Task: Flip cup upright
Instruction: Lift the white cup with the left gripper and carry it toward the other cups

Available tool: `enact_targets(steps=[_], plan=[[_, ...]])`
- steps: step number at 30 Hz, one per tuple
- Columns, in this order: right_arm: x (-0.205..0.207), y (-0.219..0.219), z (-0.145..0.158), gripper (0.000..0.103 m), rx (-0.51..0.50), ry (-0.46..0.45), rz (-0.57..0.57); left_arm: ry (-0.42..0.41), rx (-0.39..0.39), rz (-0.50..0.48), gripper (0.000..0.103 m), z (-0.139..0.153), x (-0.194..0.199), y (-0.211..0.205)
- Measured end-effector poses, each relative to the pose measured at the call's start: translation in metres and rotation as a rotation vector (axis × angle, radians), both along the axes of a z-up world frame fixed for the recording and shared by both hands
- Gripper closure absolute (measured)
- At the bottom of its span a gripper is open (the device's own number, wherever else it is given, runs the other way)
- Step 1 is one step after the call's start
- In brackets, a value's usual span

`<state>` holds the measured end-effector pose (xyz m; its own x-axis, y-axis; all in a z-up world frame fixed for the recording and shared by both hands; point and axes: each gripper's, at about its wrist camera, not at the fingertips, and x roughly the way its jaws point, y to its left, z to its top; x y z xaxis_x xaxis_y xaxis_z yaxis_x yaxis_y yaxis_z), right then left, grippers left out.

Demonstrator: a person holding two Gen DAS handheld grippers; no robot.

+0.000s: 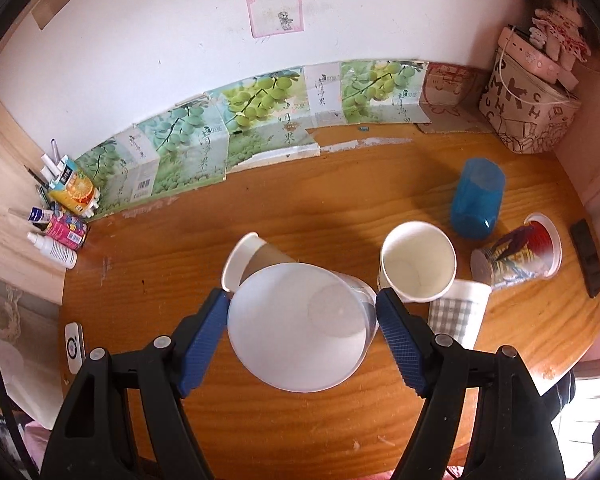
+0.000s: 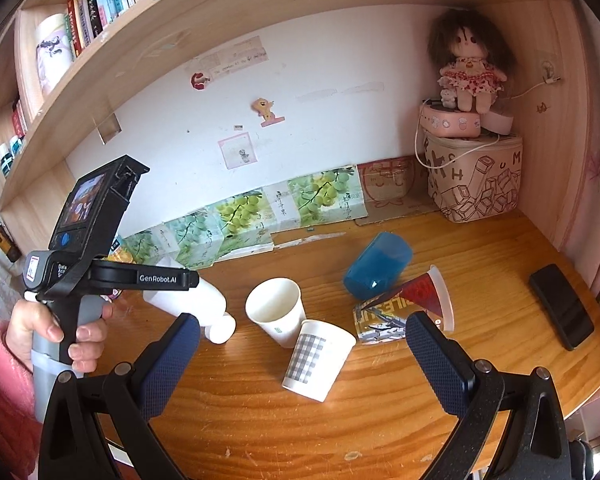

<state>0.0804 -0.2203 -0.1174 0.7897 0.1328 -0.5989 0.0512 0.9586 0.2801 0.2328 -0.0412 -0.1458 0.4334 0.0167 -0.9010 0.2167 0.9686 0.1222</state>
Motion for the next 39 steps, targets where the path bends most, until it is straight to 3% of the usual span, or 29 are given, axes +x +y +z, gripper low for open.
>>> enact_targets(steps=[11,20,28,39], plan=[[-0.039,-0.007,-0.001,0.0,0.021,0.002,0.013,0.075,0.053,-0.019,0.025,-0.009,-0.084,-0.002],[-0.059,-0.013,-0.022,0.0,0.033,0.063,0.054,0.161,0.088,-0.048,0.025,-0.022,-0.121,-0.014],[-0.068,-0.008,-0.044,0.0,0.076,0.08,0.13,0.259,0.085,-0.07,0.025,-0.034,-0.129,-0.02],[-0.061,0.012,-0.064,0.0,0.057,0.087,0.234,0.385,0.091,-0.062,0.025,-0.062,-0.111,-0.024]])
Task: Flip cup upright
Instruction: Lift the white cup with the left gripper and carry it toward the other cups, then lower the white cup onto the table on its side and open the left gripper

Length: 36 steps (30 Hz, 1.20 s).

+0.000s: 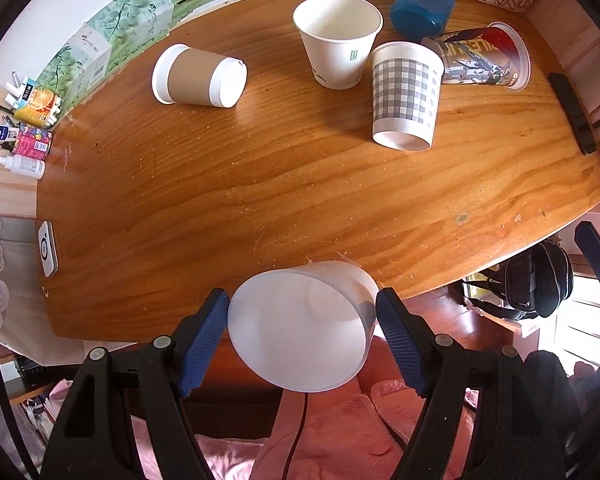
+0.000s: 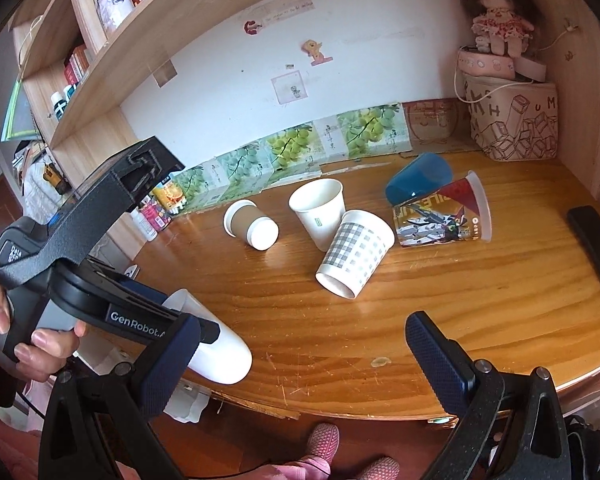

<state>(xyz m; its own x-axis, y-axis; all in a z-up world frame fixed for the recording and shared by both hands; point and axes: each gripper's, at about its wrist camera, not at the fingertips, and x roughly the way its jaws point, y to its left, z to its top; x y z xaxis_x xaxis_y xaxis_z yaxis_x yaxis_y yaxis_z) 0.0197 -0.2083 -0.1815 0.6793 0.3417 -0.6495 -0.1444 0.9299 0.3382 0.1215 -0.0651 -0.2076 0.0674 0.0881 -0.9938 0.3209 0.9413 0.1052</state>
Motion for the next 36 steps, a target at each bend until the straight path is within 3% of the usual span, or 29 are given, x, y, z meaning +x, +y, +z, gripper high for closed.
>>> enact_targets(steps=[13,20,26,36], plan=[[0.029,0.026,-0.016,0.0,-0.072,0.054,0.017,0.053,-0.04,-0.048,0.025,-0.026,0.051,0.005],[0.052,0.049,-0.019,0.0,-0.124,0.091,0.016,0.065,-0.129,-0.095,0.025,-0.029,0.089,0.01],[0.072,0.073,-0.019,0.0,-0.187,0.105,0.02,0.037,-0.144,-0.188,0.025,-0.035,0.12,0.008],[0.098,0.106,-0.025,0.0,-0.241,0.146,0.022,0.048,-0.331,-0.218,0.022,-0.029,0.145,0.024]])
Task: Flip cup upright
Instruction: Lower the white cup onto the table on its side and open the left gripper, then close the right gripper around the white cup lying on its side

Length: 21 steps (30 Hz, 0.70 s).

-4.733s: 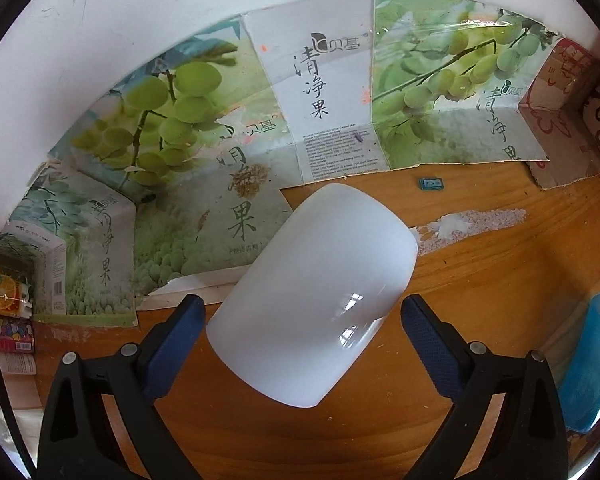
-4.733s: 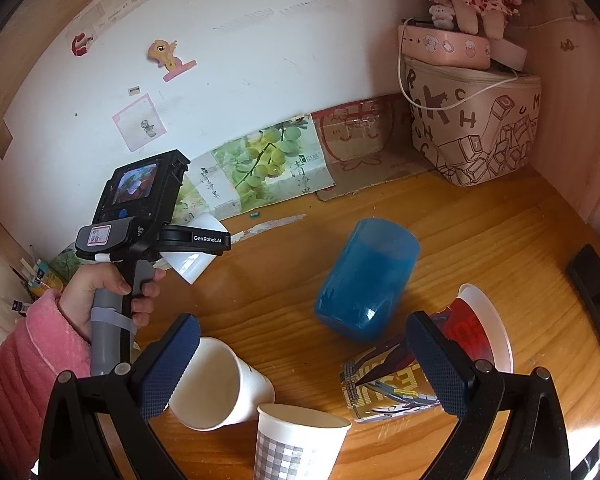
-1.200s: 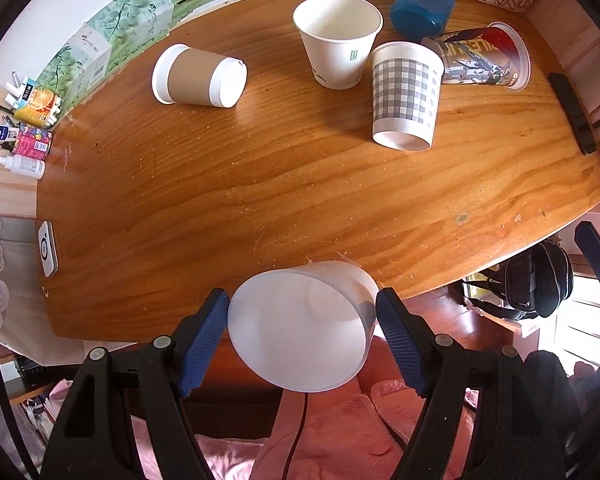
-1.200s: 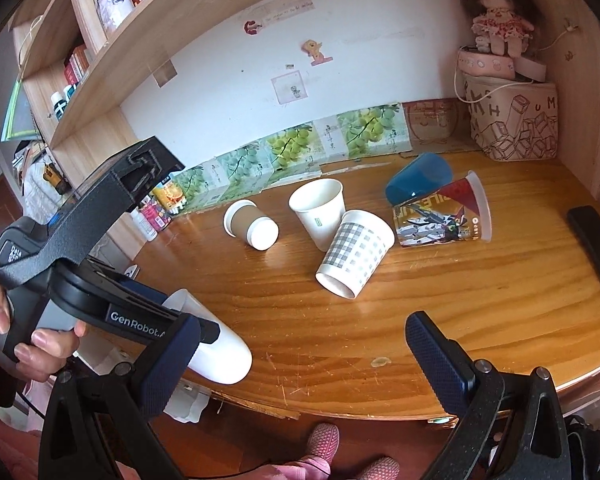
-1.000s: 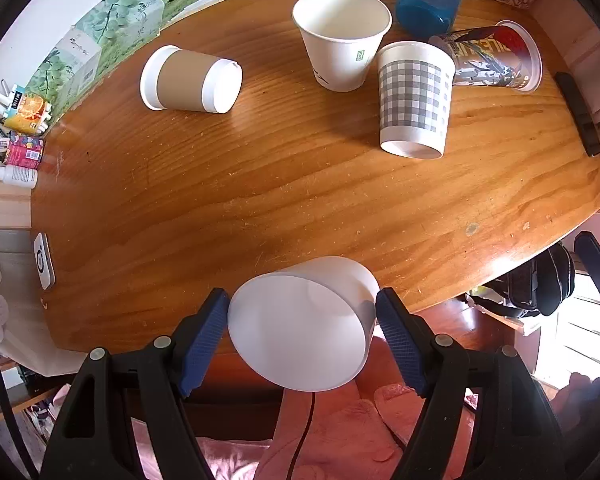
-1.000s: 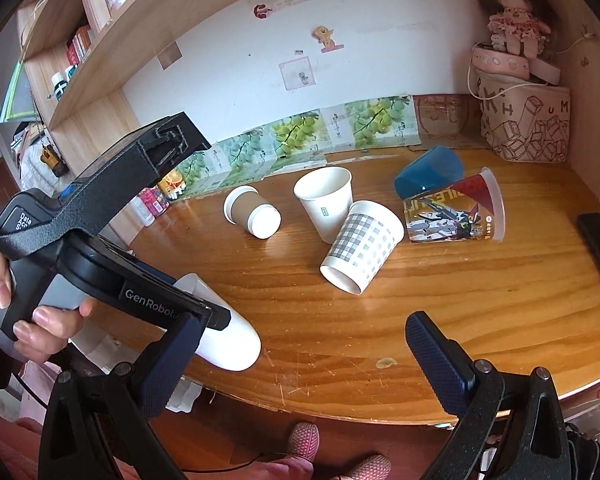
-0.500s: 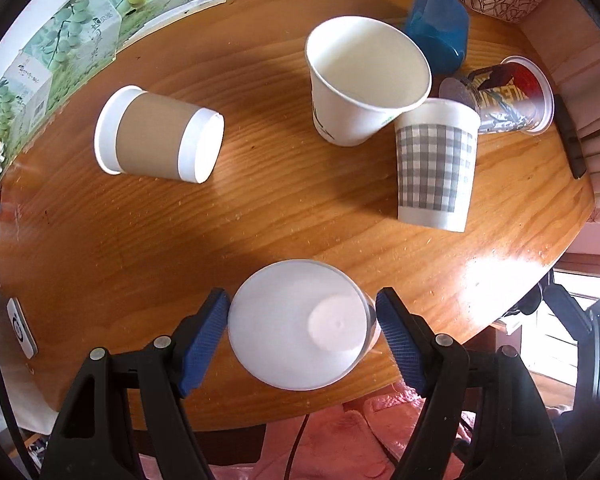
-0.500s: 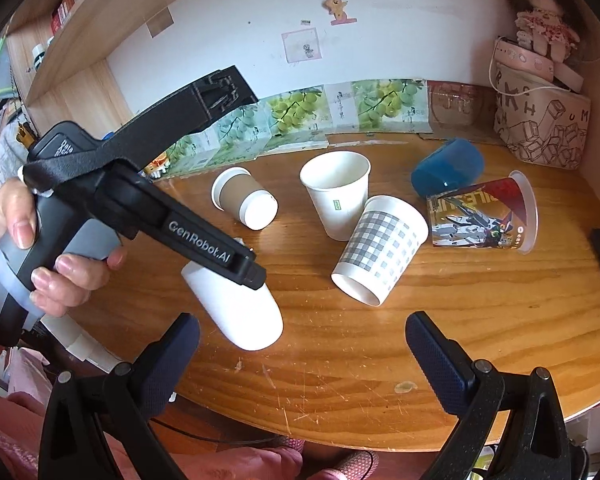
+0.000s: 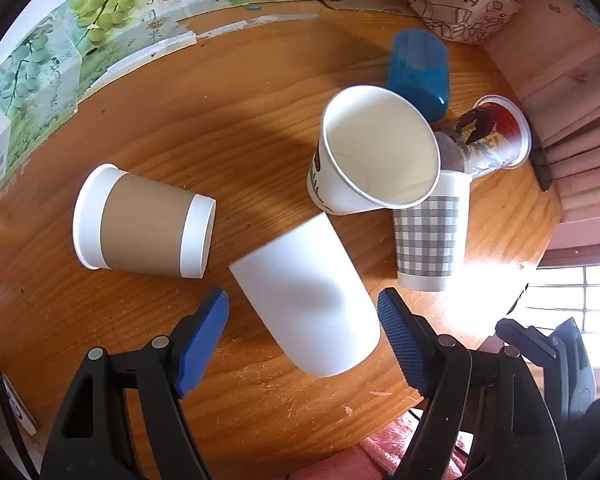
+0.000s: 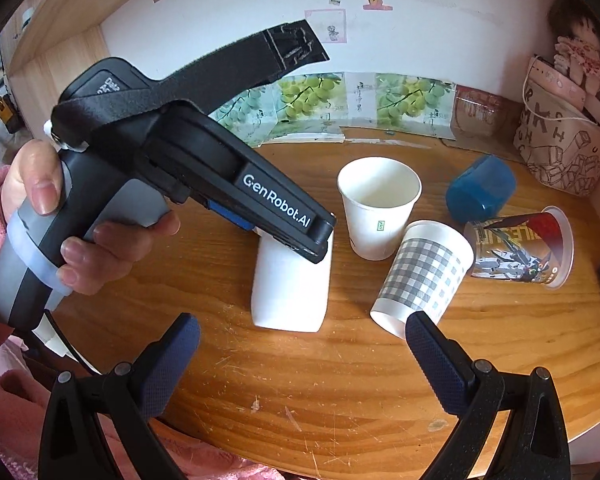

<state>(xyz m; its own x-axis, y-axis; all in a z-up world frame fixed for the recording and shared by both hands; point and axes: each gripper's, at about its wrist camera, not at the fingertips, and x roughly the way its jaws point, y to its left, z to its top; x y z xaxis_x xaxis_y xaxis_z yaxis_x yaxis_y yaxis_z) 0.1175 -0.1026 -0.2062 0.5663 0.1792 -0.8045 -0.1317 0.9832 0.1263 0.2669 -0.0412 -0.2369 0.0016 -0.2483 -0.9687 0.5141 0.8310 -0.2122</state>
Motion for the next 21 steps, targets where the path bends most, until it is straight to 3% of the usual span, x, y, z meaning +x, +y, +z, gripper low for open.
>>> enact_targets(steps=[5,12,21], plan=[[0.009,0.01,-0.003,0.0,-0.02,0.012,-0.023,-0.023,-0.112,-0.014,0.022,0.014,0.003,0.016],[0.019,0.017,-0.004,0.0,-0.022,0.004,-0.076,-0.107,-0.211,0.045,0.022,0.04,0.005,0.054],[0.035,0.037,-0.006,0.0,-0.06,-0.025,-0.112,-0.202,-0.209,0.135,0.022,0.052,-0.002,0.102]])
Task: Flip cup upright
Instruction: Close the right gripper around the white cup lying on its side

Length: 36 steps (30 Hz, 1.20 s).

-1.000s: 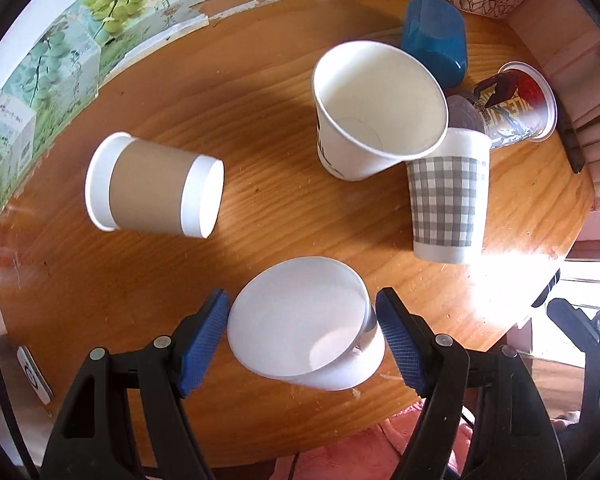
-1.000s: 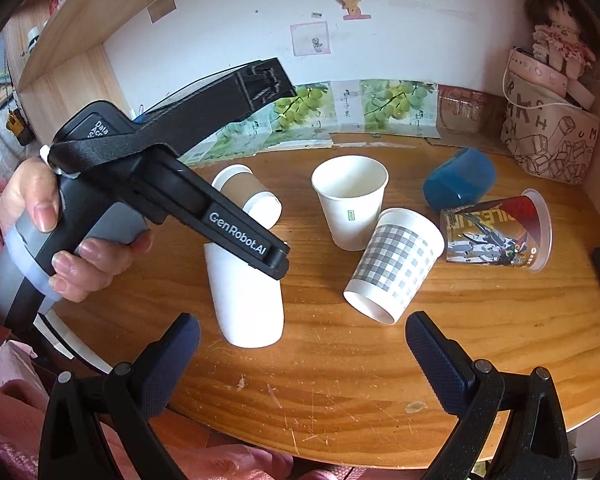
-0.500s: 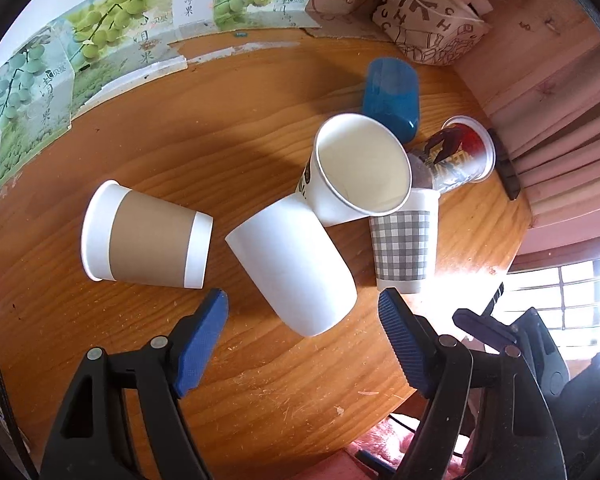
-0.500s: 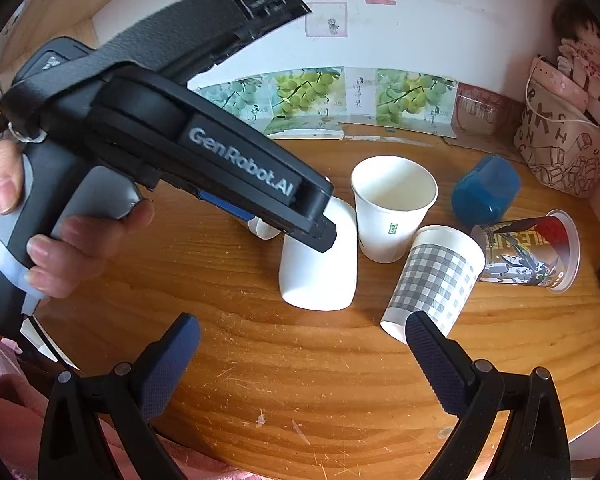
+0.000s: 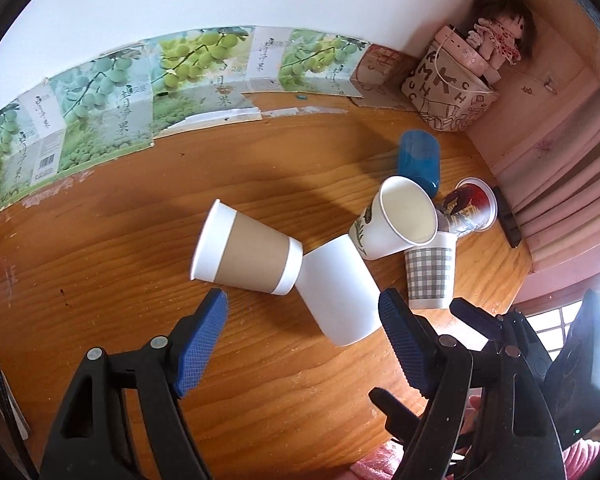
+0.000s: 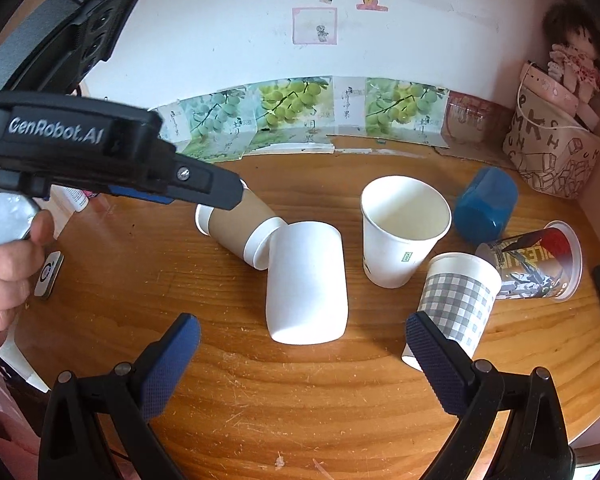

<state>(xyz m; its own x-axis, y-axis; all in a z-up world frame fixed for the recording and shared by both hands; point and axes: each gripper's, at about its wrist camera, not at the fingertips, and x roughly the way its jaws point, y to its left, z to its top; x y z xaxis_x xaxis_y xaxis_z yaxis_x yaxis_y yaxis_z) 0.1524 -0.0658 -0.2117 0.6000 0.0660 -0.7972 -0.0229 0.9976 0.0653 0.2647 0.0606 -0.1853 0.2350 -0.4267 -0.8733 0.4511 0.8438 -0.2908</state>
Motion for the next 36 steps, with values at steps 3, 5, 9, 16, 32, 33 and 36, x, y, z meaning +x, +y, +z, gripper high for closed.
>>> enact_targets(steps=[3,5,9,16,32,33,36], plan=[[0.006,0.003,0.001,0.0,-0.001,-0.01,-0.016,-0.026,-0.009,0.041,0.022,0.004,-0.006,0.019],[0.01,0.006,0.0,0.0,-0.01,-0.019,-0.033,-0.051,-0.018,0.068,0.022,0.008,-0.011,0.031],[0.02,0.01,-0.002,0.0,-0.034,-0.03,-0.068,-0.12,-0.004,0.069,0.022,0.017,-0.025,0.048],[0.038,0.012,-0.007,0.0,-0.055,-0.035,-0.096,-0.18,-0.06,0.083,0.022,0.028,-0.044,0.075],[0.066,0.01,-0.042,0.004,-0.056,0.047,-0.094,-0.175,-0.065,0.13,0.022,0.029,-0.064,0.087],[0.068,0.008,-0.044,0.006,-0.054,0.058,-0.093,-0.172,-0.057,0.135,0.022,0.028,-0.064,0.087],[0.074,0.004,-0.051,0.008,-0.054,0.077,-0.09,-0.163,-0.039,0.154,0.022,0.025,-0.063,0.086]])
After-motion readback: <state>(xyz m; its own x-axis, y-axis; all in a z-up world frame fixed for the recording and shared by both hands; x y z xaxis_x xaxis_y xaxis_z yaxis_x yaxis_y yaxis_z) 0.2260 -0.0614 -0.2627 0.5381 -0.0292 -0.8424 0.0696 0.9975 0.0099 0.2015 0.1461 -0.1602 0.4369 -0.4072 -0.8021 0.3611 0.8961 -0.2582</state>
